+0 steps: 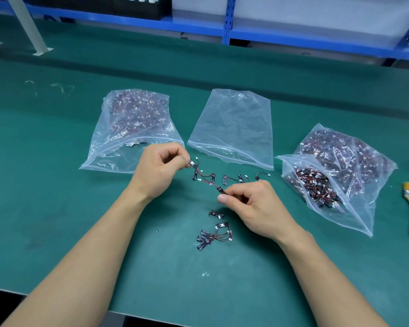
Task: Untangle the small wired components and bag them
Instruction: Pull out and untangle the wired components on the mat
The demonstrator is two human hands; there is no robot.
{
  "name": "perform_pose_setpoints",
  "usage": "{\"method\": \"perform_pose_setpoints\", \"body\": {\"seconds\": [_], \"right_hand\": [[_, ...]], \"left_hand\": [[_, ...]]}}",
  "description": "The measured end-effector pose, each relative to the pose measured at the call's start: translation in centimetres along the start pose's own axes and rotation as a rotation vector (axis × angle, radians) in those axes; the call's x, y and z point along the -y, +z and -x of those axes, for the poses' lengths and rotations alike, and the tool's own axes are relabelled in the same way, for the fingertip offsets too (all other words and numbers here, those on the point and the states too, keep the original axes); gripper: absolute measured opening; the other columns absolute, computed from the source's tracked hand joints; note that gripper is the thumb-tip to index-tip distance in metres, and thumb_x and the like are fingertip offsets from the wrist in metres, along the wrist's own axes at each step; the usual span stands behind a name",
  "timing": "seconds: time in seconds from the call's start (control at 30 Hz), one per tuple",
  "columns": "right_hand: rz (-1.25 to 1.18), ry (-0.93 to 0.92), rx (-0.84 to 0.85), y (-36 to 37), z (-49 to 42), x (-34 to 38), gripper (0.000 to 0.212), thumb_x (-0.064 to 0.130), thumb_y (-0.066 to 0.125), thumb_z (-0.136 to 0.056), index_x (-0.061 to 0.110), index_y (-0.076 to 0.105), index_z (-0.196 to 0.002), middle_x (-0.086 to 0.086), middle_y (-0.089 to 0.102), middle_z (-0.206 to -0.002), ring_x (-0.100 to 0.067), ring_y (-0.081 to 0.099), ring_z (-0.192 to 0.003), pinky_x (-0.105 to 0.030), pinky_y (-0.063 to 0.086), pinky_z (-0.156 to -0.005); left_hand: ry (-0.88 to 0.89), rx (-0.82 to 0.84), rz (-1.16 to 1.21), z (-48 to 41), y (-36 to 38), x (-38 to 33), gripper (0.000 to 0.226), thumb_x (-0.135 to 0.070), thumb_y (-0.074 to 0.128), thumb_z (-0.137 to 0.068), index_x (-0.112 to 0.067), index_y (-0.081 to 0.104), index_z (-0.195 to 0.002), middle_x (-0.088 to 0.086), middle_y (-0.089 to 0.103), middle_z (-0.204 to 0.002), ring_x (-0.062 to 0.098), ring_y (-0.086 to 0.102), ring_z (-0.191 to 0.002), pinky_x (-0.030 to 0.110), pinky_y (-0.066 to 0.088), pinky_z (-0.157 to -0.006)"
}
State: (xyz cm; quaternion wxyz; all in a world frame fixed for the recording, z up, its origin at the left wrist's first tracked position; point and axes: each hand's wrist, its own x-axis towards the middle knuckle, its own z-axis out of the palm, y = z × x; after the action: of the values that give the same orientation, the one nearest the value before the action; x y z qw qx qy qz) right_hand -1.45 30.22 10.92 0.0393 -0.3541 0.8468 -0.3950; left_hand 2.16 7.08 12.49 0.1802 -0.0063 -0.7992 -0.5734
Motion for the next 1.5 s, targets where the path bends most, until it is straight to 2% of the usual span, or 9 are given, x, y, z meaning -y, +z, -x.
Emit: {"method": "perform_pose_setpoints", "body": {"seconds": [0.13, 0.23, 0.4, 0.67, 0.87, 0.97, 1.17, 1.27, 1.5], "right_hand": [[-0.080, 0.036, -0.080, -0.2, 0.1, 0.5, 0.026, 0.034, 0.059, -0.090, 0.020, 0.071, -0.071, 0.010, 0.039, -0.050, -0.009, 0.035, -0.050, -0.018, 0.027, -0.053], [-0.183, 0.079, -0.174, -0.5, 0.0, 0.5, 0.027, 0.029, 0.058, -0.089, 0.020, 0.064, -0.064, 0.009, 0.034, -0.049, -0.008, 0.029, -0.049, -0.022, 0.025, -0.051], [-0.297, 0.135, -0.289, -0.8, -0.1, 0.1, 0.027, 0.025, 0.053, -0.085, 0.014, 0.055, -0.060, 0.005, 0.036, -0.051, -0.013, 0.032, -0.053, -0.031, 0.025, -0.055], [-0.183, 0.166, -0.216, -0.7, -0.2, -0.3, 0.026, 0.023, 0.049, -0.082, 0.012, 0.054, -0.059, 0.004, 0.036, -0.050, -0.013, 0.031, -0.052, -0.033, 0.026, -0.053], [-0.045, 0.185, -0.158, -0.5, -0.2, -0.2, 0.025, 0.031, 0.056, -0.083, 0.020, 0.074, -0.069, -0.011, 0.050, -0.051, -0.027, 0.044, -0.054, -0.033, 0.038, -0.055], [0.019, 0.191, -0.143, -0.3, -0.3, -0.4, 0.040, 0.041, 0.053, -0.081, 0.007, 0.074, -0.078, -0.015, 0.054, -0.055, -0.030, 0.045, -0.058, -0.036, 0.044, -0.058], [-0.009, 0.195, -0.177, -0.3, -0.2, -0.9, 0.027, 0.031, 0.063, -0.088, 0.015, 0.075, -0.070, 0.006, 0.061, -0.049, -0.005, 0.044, -0.044, -0.022, 0.039, -0.051], [-0.030, 0.184, -0.225, -0.3, -0.3, -1.1, 0.030, 0.028, 0.065, -0.089, 0.019, 0.071, -0.060, 0.009, 0.060, -0.048, -0.004, 0.045, -0.042, -0.014, 0.033, -0.050], [-0.013, 0.209, -0.180, -0.2, -0.3, -1.4, 0.031, 0.029, 0.067, -0.090, 0.016, 0.074, -0.063, 0.010, 0.064, -0.050, -0.003, 0.046, -0.043, -0.017, 0.037, -0.050]], "left_hand": [[0.017, -0.097, 0.006, 0.0, 0.1, 0.0, 0.017, -0.014, 0.057, -0.080, -0.013, 0.062, -0.063, 0.005, 0.054, -0.058, 0.009, 0.035, -0.054, 0.021, 0.028, -0.052], [0.021, -0.179, 0.022, -0.1, -0.1, 0.1, 0.016, -0.016, 0.056, -0.079, -0.013, 0.060, -0.063, 0.016, 0.054, -0.062, 0.014, 0.039, -0.058, 0.024, 0.030, -0.054], [0.037, -0.284, 0.074, -0.4, -0.5, 0.0, 0.029, -0.013, 0.052, -0.080, -0.030, 0.056, -0.057, -0.015, 0.050, -0.053, 0.004, 0.037, -0.052, 0.018, 0.029, -0.052], [0.059, 0.231, -0.342, 0.1, -0.8, 0.8, 0.018, -0.023, 0.045, -0.070, -0.012, 0.047, -0.056, 0.005, 0.039, -0.054, 0.011, 0.030, -0.054, 0.031, 0.027, -0.054], [0.052, 0.139, -0.401, 0.3, -0.8, 1.0, 0.016, -0.029, 0.063, -0.076, -0.027, 0.068, -0.061, -0.016, 0.060, -0.061, 0.010, 0.039, -0.048, 0.017, 0.031, -0.052], [0.141, 0.092, -0.330, 0.3, -0.8, 0.5, 0.017, -0.028, 0.071, -0.078, -0.038, 0.069, -0.065, -0.020, 0.062, -0.063, 0.010, 0.035, -0.048, 0.015, 0.029, -0.052], [0.217, 0.058, -0.291, 0.2, -1.4, 0.0, 0.019, -0.021, 0.077, -0.075, -0.034, 0.070, -0.063, -0.008, 0.062, -0.060, 0.010, 0.031, -0.048, 0.019, 0.028, -0.050], [0.222, 0.080, -0.288, 0.5, -1.8, 0.0, 0.015, -0.017, 0.079, -0.071, -0.026, 0.072, -0.062, -0.007, 0.061, -0.060, 0.009, 0.031, -0.048, 0.017, 0.028, -0.050], [0.130, 0.216, -0.335, 1.6, -2.0, 0.6, 0.014, -0.021, 0.080, -0.064, -0.025, 0.070, -0.056, -0.008, 0.059, -0.056, 0.013, 0.038, -0.047, 0.018, 0.032, -0.050]]}}
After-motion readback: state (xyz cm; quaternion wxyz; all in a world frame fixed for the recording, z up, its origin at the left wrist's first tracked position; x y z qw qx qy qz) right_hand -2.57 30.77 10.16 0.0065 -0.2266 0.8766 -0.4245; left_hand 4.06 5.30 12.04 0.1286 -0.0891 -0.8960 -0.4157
